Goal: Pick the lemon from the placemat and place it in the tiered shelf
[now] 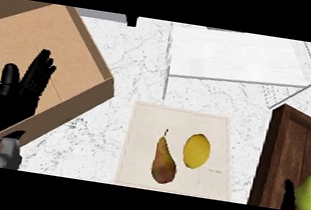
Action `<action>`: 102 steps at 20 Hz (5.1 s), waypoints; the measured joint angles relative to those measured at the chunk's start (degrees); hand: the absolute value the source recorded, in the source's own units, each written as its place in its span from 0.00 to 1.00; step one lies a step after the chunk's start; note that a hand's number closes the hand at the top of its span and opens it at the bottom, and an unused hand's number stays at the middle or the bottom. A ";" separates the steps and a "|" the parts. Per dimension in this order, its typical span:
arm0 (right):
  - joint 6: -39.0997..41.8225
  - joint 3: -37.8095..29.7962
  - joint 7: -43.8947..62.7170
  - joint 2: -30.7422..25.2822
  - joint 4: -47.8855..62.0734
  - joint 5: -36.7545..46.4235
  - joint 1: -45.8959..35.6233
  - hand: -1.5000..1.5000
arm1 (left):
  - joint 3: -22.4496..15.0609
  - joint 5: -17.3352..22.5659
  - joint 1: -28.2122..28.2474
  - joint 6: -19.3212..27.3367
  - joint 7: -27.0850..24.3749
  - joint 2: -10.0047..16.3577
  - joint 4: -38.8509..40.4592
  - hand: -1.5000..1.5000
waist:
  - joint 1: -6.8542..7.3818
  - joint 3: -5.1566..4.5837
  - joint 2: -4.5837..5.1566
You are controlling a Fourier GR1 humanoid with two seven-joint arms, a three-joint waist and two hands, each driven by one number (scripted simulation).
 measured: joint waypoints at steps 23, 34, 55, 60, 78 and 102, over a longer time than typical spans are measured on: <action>31.42 11.08 37.81 7.31 -6.54 30.10 -23.22 0.00 | 4.98 -4.55 -0.89 -6.46 -0.85 -5.07 1.11 0.50 | 0.40 0.61 -0.94; 33.31 9.58 39.38 7.33 -1.42 28.21 -29.03 0.00 | 7.52 -6.64 -0.80 -8.67 -1.21 -7.04 0.68 0.50 | -0.01 0.82 -1.04; 32.64 5.78 39.32 7.28 8.88 23.69 -33.45 0.00 | 11.43 -10.26 -1.46 -13.46 -1.61 -10.21 0.33 0.50 | -0.14 0.84 -1.14; 32.36 4.88 39.06 7.28 10.98 23.37 -33.80 0.00 | 12.18 -11.08 -1.61 -14.23 -1.78 -10.79 0.35 0.50 | -0.23 0.89 -1.20; 27.09 5.17 37.63 7.29 19.85 18.79 -35.43 1.00 | 12.20 -11.73 -1.80 -14.40 -1.39 -11.18 0.38 0.50 | 0.04 0.89 -1.22; 26.30 28.40 31.17 7.26 22.93 12.31 -50.28 1.00 | 11.25 -12.39 -3.58 -14.75 -1.54 -11.35 1.93 0.50 | 1.75 0.77 -1.23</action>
